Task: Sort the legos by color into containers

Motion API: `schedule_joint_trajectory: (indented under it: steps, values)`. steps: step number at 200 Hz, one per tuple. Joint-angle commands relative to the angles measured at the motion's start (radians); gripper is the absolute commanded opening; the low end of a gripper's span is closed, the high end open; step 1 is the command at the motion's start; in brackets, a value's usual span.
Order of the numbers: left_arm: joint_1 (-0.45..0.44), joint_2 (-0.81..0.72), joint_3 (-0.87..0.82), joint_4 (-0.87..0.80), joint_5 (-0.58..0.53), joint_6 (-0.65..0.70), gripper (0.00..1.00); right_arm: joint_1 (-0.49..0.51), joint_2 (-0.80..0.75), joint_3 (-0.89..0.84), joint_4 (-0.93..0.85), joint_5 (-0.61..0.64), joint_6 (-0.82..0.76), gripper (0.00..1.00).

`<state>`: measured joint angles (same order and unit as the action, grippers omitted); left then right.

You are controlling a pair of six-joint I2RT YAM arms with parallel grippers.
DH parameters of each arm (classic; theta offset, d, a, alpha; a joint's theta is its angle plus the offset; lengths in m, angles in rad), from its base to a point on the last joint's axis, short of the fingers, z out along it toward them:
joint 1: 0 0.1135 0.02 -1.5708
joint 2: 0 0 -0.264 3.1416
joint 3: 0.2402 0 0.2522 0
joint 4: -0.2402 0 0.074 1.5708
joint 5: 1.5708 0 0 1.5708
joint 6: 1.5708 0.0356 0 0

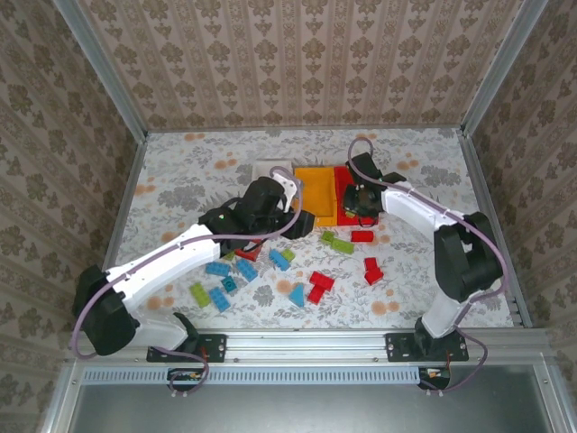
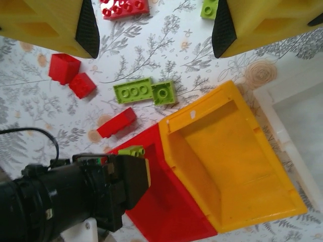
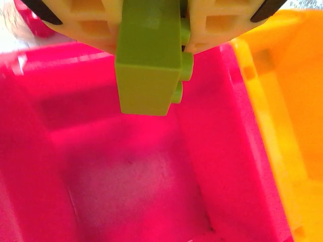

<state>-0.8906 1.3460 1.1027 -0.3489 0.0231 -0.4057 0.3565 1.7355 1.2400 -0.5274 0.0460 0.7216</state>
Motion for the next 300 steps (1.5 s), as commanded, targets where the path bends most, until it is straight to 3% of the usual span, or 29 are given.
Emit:
schedule_joint_trajectory:
  steps: [1,32,53,90,128,153,249,300]
  values:
    - [-0.004,0.016,0.035,-0.088,-0.074,-0.045,0.63,-0.022,0.05,0.063,-0.033,-0.032,-0.071,0.18]
    - [0.049,0.022,0.025,-0.195,-0.097,-0.133,0.6,-0.027,0.056,0.076,-0.051,-0.025,-0.091,0.4]
    - [0.101,0.01,-0.003,-0.27,-0.119,-0.2,0.57,-0.028,-0.001,0.061,-0.053,-0.01,-0.095,0.47]
    - [0.22,0.028,-0.063,-0.38,-0.106,-0.355,0.51,0.008,-0.17,-0.036,0.041,-0.034,-0.153,0.48]
    - [0.286,0.122,-0.045,-0.388,-0.064,-0.494,0.48,0.18,-0.338,-0.237,0.292,-0.225,-0.395,0.56]
    - [0.296,0.205,-0.004,-0.39,-0.043,-0.58,0.47,0.249,-0.417,-0.326,0.351,-0.307,-0.422,0.6]
    - [0.331,0.344,0.012,-0.317,-0.024,-0.791,0.47,0.282,-0.443,-0.371,0.353,-0.371,-0.392,0.64]
    - [0.333,0.382,0.002,-0.29,-0.026,-0.815,0.38,0.282,-0.442,-0.37,0.345,-0.375,-0.384,0.64]
